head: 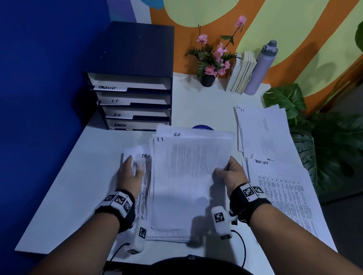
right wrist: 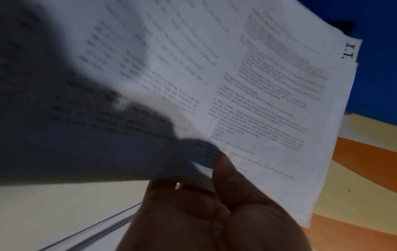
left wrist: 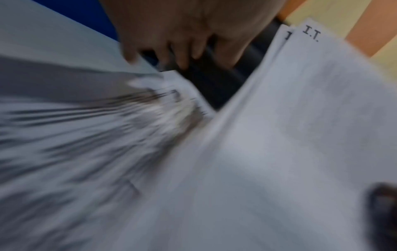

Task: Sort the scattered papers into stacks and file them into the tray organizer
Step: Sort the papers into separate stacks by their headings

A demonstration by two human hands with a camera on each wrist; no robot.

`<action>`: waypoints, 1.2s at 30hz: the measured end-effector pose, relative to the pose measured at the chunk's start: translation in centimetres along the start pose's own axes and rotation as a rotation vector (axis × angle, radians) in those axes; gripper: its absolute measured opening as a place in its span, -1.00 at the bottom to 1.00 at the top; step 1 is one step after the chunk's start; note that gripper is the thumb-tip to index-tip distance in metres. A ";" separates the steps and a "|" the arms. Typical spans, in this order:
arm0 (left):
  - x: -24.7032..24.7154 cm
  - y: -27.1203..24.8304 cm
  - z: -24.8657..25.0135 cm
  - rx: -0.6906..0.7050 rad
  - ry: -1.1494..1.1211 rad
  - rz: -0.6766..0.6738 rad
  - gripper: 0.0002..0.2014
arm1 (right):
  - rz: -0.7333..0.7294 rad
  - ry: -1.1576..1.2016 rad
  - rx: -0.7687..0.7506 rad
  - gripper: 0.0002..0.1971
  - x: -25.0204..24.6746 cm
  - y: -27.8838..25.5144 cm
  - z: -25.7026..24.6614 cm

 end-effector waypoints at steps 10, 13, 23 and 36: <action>-5.2 0.1 10.9 0.279 -0.538 0.345 -0.65 | -0.028 0.093 -0.518 -0.63 4.6 -7.8 -11.4; -4.6 -0.4 9.6 0.247 -0.544 0.309 -0.63 | -0.054 0.001 -0.514 -0.48 5.7 -8.4 -9.9; -2.6 0.2 5.6 0.045 -0.484 0.300 -0.67 | -0.078 -0.121 -0.078 -0.66 4.9 -3.2 -2.8; -0.4 1.9 6.7 -0.068 -0.616 0.285 -0.78 | 0.047 0.066 -0.113 -0.62 2.0 -2.1 -3.4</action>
Point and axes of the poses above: each hand's wrist, its own y-axis towards the middle knuckle, its own x-axis out of the palm, z = x × y, the point moved 7 cm from there along y, towards the middle knuckle, and after that the axes turned 10 degrees about x, right-handed, at the moved point
